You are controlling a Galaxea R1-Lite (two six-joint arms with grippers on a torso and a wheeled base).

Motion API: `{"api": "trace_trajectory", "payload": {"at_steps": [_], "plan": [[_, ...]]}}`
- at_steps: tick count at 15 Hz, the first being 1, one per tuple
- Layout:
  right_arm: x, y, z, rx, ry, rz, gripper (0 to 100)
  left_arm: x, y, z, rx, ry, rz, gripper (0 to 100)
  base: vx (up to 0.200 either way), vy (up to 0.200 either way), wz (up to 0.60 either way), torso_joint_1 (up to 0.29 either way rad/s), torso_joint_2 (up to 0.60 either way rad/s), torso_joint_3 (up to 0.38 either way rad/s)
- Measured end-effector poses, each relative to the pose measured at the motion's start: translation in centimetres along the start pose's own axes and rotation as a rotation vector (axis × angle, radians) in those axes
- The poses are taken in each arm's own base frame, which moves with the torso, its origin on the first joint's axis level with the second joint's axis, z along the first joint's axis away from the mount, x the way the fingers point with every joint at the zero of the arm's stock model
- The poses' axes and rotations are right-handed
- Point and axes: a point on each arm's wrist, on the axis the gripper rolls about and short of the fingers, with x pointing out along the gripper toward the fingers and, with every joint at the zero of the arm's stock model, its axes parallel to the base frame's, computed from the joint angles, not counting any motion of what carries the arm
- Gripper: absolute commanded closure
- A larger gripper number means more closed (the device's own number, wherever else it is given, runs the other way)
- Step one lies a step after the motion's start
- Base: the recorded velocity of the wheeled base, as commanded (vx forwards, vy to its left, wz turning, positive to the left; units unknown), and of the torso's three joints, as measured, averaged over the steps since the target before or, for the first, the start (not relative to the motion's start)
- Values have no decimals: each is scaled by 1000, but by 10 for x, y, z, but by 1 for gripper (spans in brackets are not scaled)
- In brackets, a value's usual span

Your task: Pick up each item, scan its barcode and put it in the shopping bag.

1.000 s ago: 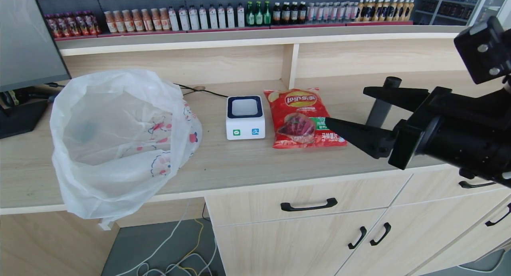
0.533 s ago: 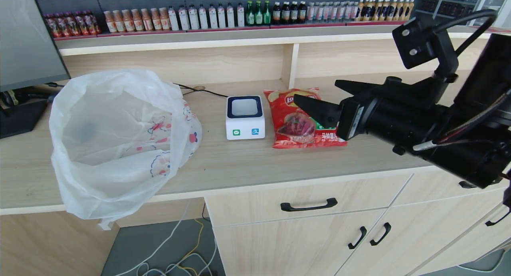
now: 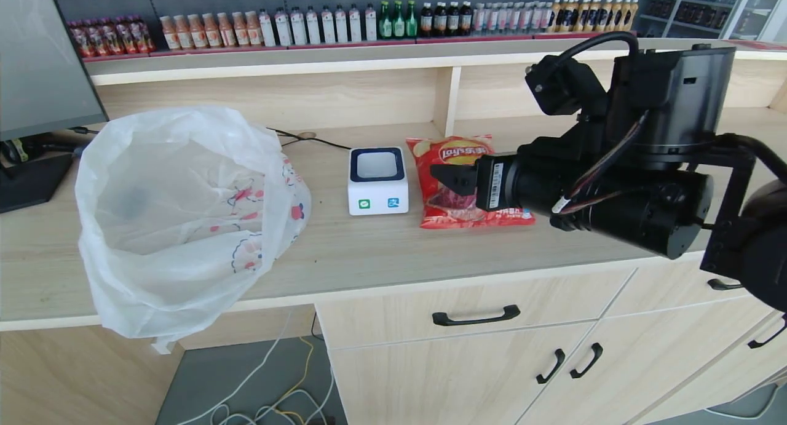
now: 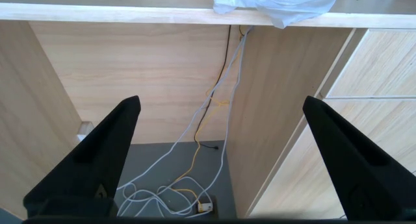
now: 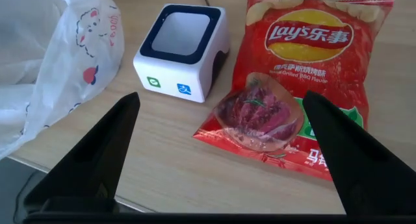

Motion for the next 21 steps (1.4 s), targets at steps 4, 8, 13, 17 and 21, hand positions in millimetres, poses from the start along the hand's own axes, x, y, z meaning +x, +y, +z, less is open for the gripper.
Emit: {"api": "trace_trajectory", "payload": {"at_steps": [4, 8, 13, 17, 21], "plan": [[12, 2, 12, 33, 114, -72, 0, 0, 0, 0, 0, 0, 1, 0, 0, 0, 0, 0, 0, 0], [33, -7, 27, 63, 141, -185, 0, 0, 0, 0, 0, 0, 1, 0, 0, 0, 0, 0, 0, 0], [67, -14, 39, 79, 90, -259, 0, 0, 0, 0, 0, 0, 0, 0, 0, 0, 0, 0, 0, 0], [83, -25, 31, 80, 111, -296, 0, 0, 0, 0, 0, 0, 1, 0, 0, 0, 0, 0, 0, 0], [90, -28, 25, 78, 126, -307, 0, 0, 0, 0, 0, 0, 0, 0, 0, 0, 0, 0, 0, 0]]}}
